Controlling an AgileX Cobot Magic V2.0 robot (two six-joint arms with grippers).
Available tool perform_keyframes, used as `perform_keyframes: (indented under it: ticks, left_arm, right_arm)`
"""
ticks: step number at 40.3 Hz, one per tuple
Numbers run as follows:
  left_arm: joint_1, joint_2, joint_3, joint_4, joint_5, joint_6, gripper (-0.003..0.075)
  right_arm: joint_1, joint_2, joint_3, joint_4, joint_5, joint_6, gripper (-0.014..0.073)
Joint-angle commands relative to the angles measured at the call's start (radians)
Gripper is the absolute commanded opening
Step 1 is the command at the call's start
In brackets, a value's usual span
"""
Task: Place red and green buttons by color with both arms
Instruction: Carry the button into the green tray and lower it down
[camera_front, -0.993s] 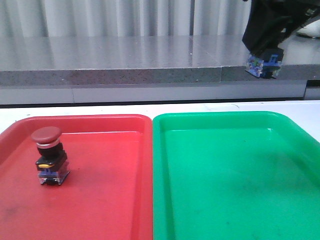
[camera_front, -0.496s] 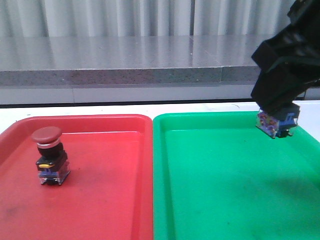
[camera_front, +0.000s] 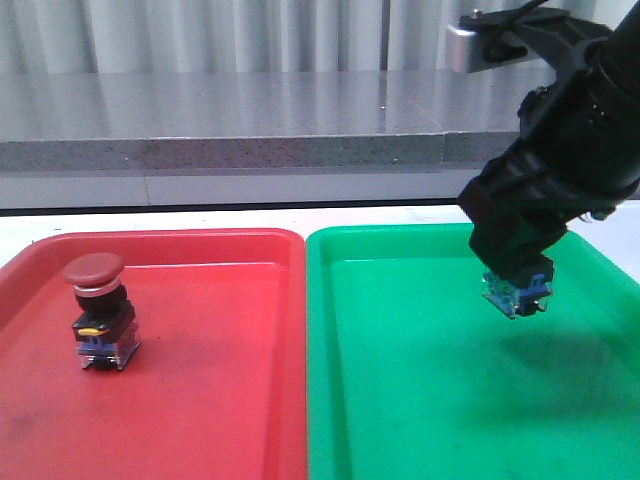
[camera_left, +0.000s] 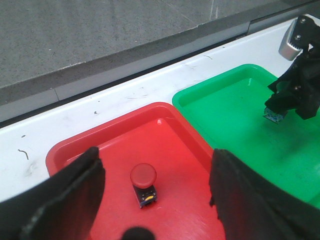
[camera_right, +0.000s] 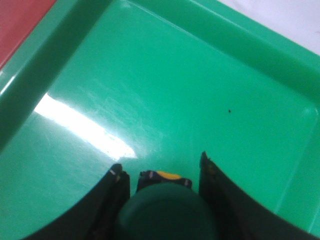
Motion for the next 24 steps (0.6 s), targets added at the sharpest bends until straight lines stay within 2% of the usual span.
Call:
perform_keyframes:
  ticks: [1,24]
  left_arm:
    - [-0.008,0.002,-0.025,-0.011,-0.069,0.002,0.0439]
    - [-0.008,0.002,-0.025,-0.011,-0.069,0.002,0.0439]
  right_arm:
    - [0.000,-0.003,-0.022,-0.029,-0.074,-0.012,0.0213]
    - [0.000,0.100,-0.022,-0.030,-0.122,-0.009,0.0222]
